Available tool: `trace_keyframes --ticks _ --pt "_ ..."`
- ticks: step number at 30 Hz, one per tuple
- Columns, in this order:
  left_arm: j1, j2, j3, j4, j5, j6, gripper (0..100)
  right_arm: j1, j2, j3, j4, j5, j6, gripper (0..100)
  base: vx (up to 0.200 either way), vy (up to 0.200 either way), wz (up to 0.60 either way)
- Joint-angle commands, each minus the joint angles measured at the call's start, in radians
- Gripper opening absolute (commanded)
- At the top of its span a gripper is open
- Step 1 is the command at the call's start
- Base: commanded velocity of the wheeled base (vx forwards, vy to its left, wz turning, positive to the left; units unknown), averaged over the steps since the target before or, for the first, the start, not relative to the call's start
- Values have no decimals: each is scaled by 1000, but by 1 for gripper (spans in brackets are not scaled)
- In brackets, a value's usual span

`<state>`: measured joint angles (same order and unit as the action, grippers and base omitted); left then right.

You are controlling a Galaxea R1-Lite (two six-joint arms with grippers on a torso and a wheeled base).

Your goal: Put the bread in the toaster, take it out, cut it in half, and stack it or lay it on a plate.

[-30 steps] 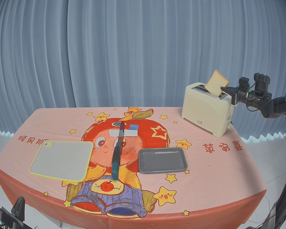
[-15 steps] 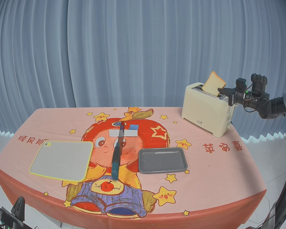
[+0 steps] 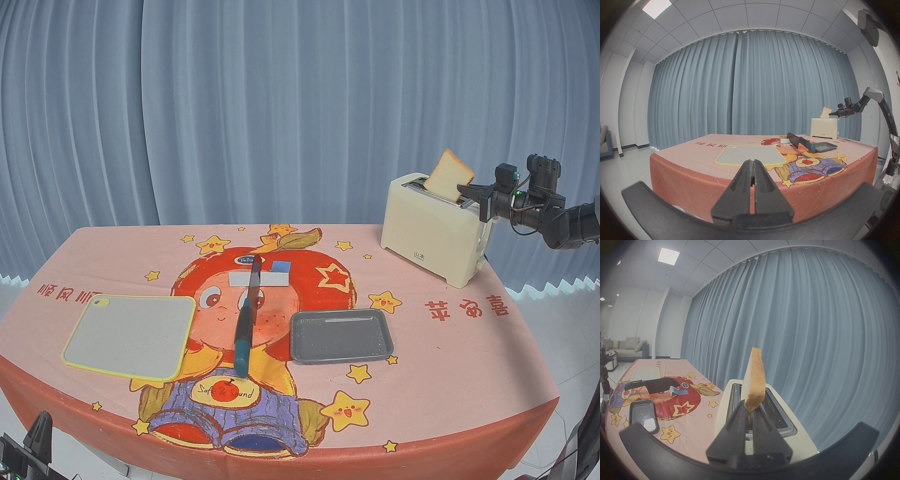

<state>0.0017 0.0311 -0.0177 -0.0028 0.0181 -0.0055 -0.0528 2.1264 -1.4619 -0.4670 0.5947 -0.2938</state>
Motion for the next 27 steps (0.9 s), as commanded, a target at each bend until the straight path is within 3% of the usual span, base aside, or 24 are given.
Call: trace_keyframes --ticks 1,2,27 --pt "0 1 18 0 0 -1 0 -1 -2 2 1 1 -1 0 0 0 0" --pt "0 1 18 0 0 -1 0 -1 -2 2 1 1 -1 100 0 0 0" --pt "0 1 18 0 0 -1 0 -7 -85 29 -4 -1 12 100 0 0 0"
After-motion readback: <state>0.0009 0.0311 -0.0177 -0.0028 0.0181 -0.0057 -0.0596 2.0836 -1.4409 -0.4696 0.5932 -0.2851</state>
